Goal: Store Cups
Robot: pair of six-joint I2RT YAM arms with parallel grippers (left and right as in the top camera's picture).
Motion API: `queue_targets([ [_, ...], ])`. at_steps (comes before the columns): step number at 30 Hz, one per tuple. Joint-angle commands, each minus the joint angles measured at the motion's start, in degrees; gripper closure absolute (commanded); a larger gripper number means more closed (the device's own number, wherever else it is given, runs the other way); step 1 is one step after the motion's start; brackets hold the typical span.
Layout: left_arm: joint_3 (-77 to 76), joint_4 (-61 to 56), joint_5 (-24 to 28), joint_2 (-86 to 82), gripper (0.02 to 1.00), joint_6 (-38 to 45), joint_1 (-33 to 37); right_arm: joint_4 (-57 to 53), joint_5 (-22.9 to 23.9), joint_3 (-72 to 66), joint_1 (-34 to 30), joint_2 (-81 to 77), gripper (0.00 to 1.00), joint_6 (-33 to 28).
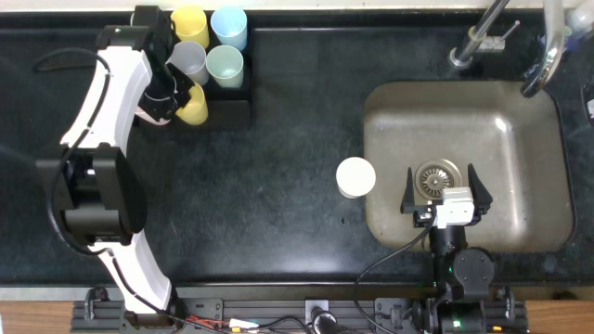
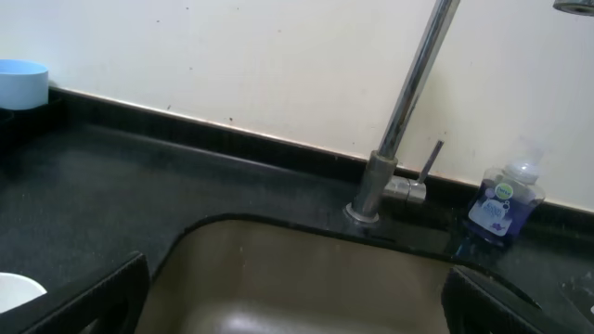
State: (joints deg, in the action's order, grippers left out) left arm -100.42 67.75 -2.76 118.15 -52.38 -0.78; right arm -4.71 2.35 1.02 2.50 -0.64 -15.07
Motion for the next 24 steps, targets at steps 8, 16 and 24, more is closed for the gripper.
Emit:
queue_targets([
  [8,0.4,0.1,0.4,-0.4,0.056,-0.6,-0.7,0.3,0.0,-0.8,0.0,0.4,0.003,0.0],
  [16,0.4,0.1,0.8,-5.3,0.053,-0.3,-1.9,0.3,0.0,-0.7,0.0,0.4,0.003,0.0],
  [24,0.4,3.0,0.7,-12.0,0.040,-0.3,-3.1,0.3,0.0,-0.8,0.0,0.4,0.005,0.0],
])
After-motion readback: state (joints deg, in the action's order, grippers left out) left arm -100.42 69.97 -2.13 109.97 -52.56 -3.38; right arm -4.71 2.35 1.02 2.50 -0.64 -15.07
